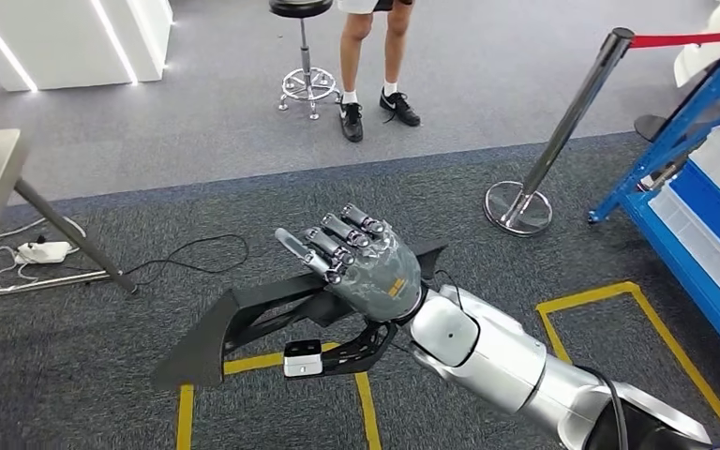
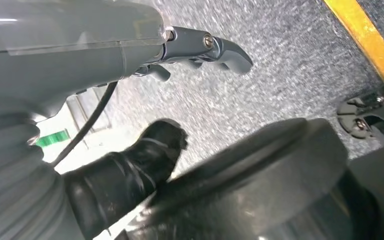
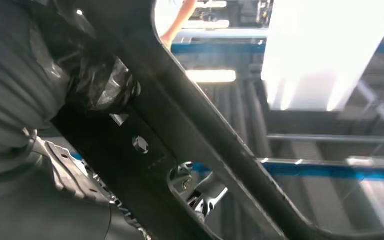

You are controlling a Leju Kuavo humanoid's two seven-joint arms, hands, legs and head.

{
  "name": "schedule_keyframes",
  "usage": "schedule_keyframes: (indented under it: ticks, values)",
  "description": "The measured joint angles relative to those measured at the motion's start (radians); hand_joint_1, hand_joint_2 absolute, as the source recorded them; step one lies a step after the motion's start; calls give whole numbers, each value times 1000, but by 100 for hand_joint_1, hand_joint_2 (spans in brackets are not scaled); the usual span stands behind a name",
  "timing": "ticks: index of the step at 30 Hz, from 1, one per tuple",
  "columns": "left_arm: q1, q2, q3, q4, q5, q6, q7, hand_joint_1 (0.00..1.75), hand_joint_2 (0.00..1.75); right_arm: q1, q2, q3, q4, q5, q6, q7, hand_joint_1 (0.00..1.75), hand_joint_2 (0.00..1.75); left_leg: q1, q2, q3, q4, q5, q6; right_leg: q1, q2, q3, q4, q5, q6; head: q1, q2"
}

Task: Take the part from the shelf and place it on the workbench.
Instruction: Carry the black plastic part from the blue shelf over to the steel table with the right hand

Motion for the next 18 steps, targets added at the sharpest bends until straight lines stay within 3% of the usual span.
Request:
schedule_keyframes:
  ticks: [2,3,4,5,7,8,9,11,13,15,17,18]
  values:
    - [-2,-2,0,0,0,0,-3,0,175,9,-14,0,1,0,0,1,175,175,-8,-27,-9,2,7,8,8,30,-49,114,-45,-6,0,0]
    - [-1,-3,0,0,0,0,-4,0,175,13,-18,0,2,-1,0,1,175,175,-12,-41,-11,3,9,10,14,35,-51,125,-40,-12,0,0]
    - [-1,-3,0,0,1,0,-4,0,175,15,-20,0,2,-1,0,2,175,175,-16,-55,-13,5,10,11,19,39,-33,94,-15,-20,0,0]
    - [-2,-4,0,0,1,0,-5,0,175,16,-22,0,1,-1,0,2,175,175,-19,-68,-13,7,11,12,25,52,2,30,21,-31,0,0]
    - [-4,-7,0,-1,1,0,-6,0,175,15,-25,0,0,-1,0,2,175,175,-22,-92,-18,13,12,10,32,101,69,-100,71,-49,-1,0]
    - [-6,-9,0,-1,0,0,-6,0,175,15,-26,0,0,-1,0,2,175,175,-20,-104,-24,15,13,7,34,119,86,-137,80,-54,0,0]
    - [-8,-11,0,-1,0,0,-6,0,175,15,-27,0,-1,-1,0,2,175,175,-18,-115,-29,16,15,3,35,125,91,-150,78,-56,0,0]
    - [-8,-12,0,-1,1,0,-6,0,175,14,-27,0,-3,-1,0,3,175,175,-15,-137,-36,14,19,-7,34,100,95,-163,82,-58,1,0]
    - [-8,-10,0,-1,1,1,-6,0,175,12,-28,0,-4,-1,0,3,175,175,-19,-105,-51,42,0,-18,28,72,108,-183,88,-62,0,0]
    - [-9,-9,0,-1,0,3,-5,0,175,12,-29,0,-5,-1,0,3,175,175,-19,-43,-99,140,-52,-30,27,43,116,-193,89,-66,-1,0]
    - [-10,-8,-1,-1,2,6,-4,0,175,12,-30,0,-5,-2,0,-1,175,175,-10,-18,-159,253,-91,-42,27,13,117,-193,86,-67,-2,0]
    - [-10,-6,-1,-1,4,7,-2,0,175,13,-30,0,-5,-3,0,-5,175,175,-6,-13,-173,275,-88,-47,26,-1,118,-192,84,-66,-2,0]
